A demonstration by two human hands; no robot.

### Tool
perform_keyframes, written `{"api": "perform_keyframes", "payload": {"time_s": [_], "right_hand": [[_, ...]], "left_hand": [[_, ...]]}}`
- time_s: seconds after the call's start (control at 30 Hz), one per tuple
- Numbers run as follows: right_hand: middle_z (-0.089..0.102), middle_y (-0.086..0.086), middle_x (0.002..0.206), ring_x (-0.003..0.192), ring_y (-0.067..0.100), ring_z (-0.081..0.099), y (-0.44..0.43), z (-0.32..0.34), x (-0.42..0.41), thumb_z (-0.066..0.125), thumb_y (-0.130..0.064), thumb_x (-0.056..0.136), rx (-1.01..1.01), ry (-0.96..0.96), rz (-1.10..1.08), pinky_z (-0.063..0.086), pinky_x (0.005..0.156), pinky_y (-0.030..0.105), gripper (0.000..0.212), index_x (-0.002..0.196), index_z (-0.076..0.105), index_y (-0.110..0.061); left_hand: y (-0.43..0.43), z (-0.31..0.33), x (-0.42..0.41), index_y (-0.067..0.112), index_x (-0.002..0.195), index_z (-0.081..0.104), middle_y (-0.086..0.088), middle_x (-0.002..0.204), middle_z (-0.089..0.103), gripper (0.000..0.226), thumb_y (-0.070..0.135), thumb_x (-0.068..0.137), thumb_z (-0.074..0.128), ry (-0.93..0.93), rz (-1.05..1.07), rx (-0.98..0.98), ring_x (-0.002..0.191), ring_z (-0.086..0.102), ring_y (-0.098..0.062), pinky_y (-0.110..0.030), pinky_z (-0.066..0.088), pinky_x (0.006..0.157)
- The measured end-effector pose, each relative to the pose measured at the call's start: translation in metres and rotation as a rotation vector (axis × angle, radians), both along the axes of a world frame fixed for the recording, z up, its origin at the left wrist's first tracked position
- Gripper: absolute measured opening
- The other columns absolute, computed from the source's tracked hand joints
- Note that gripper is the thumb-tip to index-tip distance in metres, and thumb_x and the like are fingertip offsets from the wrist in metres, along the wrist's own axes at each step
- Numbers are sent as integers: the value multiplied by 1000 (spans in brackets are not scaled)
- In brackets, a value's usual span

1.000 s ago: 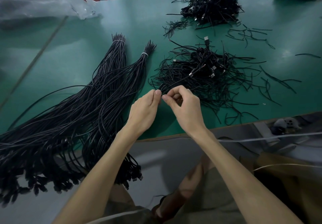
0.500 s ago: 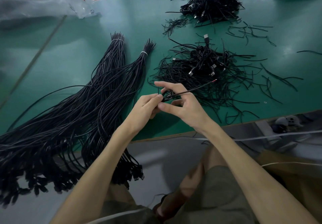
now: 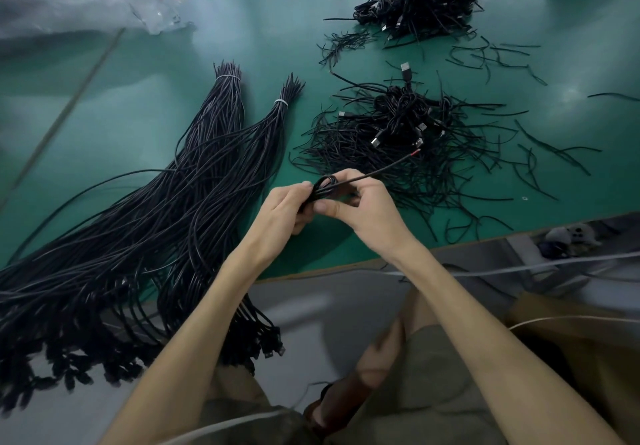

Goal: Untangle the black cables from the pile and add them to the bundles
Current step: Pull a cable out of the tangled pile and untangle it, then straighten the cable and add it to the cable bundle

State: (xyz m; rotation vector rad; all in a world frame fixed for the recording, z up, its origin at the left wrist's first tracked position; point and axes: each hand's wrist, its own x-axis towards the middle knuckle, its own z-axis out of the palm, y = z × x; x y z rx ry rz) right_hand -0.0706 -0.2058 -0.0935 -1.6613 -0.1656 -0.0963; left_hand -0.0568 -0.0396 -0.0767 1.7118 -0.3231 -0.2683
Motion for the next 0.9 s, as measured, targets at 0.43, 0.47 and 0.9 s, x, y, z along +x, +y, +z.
{"api": "perform_keyframes", "payload": {"time_s": [0.43, 0.47, 0.9], "right_hand": [[69, -5, 77, 78, 14, 65, -1, 2, -1, 73, -7, 93, -31, 73, -17, 48, 67, 31, 13, 85, 66, -15], [70, -5, 79, 78, 13, 65, -1, 2, -1, 73, -9, 94, -44, 67, -26, 48, 68, 28, 14, 86, 66, -18], [68, 0, 82, 73, 9, 61, 1, 6, -12, 69, -14, 97, -141, -127, -313, 47, 68, 20, 10, 88, 66, -12]], "left_hand": [[0, 2, 1, 16, 65, 49, -5, 65, 32, 39, 33, 100, 41, 2, 7, -25, 55, 25, -12, -23, 20, 47], [0, 2, 1, 15, 66, 48, -4, 64, 31, 40, 33, 102, 40, -6, 4, -18, 55, 25, -12, -23, 20, 48], [1, 1, -5, 11, 73, 68, -11, 62, 63, 51, 38, 110, 45, -315, 90, 246, 54, 55, -17, -35, 41, 58]]}}
